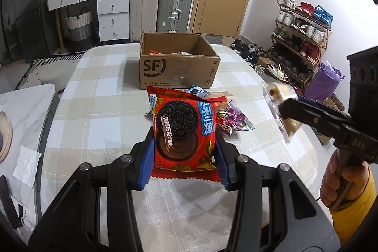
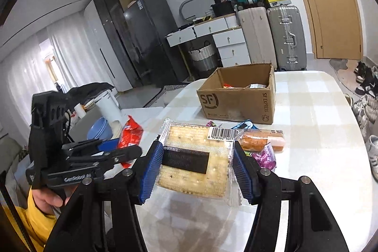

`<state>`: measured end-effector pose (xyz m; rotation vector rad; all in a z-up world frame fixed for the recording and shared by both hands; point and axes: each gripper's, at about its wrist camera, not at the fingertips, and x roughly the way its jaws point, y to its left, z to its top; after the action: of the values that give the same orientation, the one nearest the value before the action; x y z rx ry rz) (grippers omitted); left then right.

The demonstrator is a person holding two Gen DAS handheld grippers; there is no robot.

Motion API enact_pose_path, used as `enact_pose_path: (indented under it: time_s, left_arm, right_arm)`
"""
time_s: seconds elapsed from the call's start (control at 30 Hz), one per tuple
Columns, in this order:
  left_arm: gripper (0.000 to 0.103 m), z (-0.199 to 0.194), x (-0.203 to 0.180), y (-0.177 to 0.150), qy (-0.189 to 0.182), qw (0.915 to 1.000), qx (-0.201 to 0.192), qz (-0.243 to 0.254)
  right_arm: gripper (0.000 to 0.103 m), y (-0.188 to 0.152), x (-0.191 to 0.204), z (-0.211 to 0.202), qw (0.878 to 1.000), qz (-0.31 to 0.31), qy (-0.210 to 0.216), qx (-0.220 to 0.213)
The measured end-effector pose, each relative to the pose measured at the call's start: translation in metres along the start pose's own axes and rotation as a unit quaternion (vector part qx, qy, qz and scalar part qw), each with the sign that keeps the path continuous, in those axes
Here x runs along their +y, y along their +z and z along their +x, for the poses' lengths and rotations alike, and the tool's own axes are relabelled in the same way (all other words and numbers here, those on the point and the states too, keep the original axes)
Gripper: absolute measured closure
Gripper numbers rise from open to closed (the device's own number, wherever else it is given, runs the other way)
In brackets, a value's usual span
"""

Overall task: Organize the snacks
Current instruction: 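Carry the cracker pack and red cookie pack toward the SF box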

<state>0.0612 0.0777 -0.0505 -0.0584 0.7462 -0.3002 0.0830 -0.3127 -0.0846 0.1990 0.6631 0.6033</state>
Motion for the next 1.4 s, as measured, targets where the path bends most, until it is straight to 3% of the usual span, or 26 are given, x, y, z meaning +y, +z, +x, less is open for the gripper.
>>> enact_pose_path:
  time_s: [0.57,1.03,1.4]
  left_arm:
    - [0.061,-0.078,-0.026,0.011,0.008,0.9982,-0.057,0.020]
    - [0.061,-0.057,-0.022,0.038,0.013,0.9986,-0.042,0.030]
    - [0.061,-0.019,0.010,0.076,0.012,0.9985,-0.050,-0.022]
  right_arm:
    - [0.044,0.030,0.032,-0.033,0.998,-0.035,-0.004,-0.045]
    - [0.044,0.068,0.030,-0.014,0.998,-0.043,0.009,-0.045]
    - [0.044,0.110,0.000,0.037,0.998,-0.036,-0.006,-0.048]
